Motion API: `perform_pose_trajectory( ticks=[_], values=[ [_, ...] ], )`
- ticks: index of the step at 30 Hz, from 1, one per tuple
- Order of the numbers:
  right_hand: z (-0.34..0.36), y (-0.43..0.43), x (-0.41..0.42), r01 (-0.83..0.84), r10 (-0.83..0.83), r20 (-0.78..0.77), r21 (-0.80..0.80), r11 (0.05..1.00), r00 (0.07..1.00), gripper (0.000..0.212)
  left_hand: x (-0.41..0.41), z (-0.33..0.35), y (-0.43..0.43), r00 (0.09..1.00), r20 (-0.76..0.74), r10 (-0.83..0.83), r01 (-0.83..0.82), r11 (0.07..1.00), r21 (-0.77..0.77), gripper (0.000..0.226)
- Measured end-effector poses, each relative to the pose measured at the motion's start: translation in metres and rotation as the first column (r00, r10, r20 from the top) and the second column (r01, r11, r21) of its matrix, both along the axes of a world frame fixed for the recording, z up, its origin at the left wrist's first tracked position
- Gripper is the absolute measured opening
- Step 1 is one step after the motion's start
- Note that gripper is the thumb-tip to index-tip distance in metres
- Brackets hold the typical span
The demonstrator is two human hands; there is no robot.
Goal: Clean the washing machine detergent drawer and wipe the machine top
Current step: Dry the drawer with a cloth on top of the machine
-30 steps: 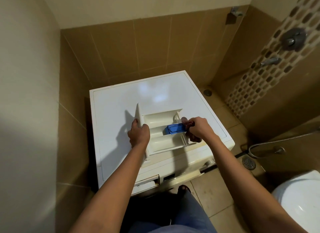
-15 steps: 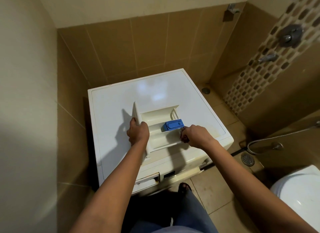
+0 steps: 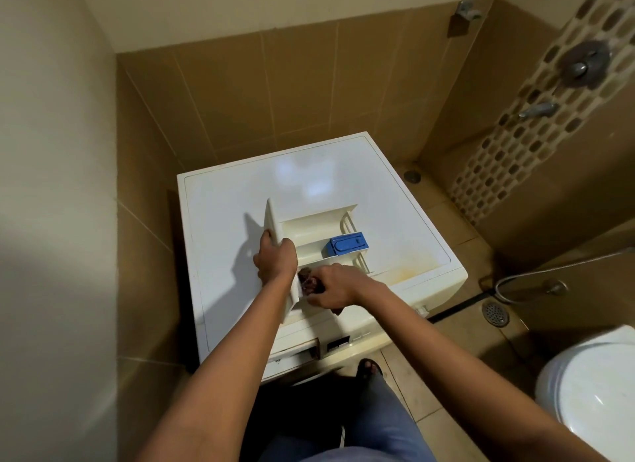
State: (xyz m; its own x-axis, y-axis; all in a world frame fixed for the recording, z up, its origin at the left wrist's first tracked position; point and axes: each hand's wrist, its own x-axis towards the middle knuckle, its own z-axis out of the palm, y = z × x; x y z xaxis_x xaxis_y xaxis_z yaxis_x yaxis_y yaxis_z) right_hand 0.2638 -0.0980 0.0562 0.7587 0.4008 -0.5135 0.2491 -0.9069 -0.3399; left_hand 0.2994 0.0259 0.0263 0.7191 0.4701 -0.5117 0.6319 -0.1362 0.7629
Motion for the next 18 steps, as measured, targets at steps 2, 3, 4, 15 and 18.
perform_pose_trajectory(
  ticks=[2,3,4,15,18],
  values=[
    [0.002,-0.013,0.009,0.123,-0.128,-0.139,-0.048,0.991,0.982,0.044,-0.001,-0.001,0.001,1.0,-0.004,-0.026,0.026,1.0,0.004,0.063],
    [0.002,-0.016,0.013,0.204,-0.212,-0.174,-0.063,0.977,0.962,0.05,-0.002,-0.001,0.002,0.999,-0.005,-0.039,0.039,0.999,0.007,0.063],
    [0.001,-0.018,0.018,0.276,-0.285,-0.184,-0.077,0.958,0.941,0.051,-0.002,0.0,0.002,0.999,-0.005,-0.05,0.05,0.999,0.009,0.063],
    [0.006,-0.009,0.009,0.053,-0.061,-0.053,-0.138,0.989,0.997,0.037,-0.001,-0.004,0.0,0.999,0.011,-0.036,0.036,0.999,-0.01,0.07],
    [-0.002,-0.004,0.009,-0.062,0.06,-0.023,-0.122,0.991,0.998,0.032,-0.001,-0.003,0.0,0.999,0.022,-0.031,0.032,0.999,-0.016,0.068]
  ],
)
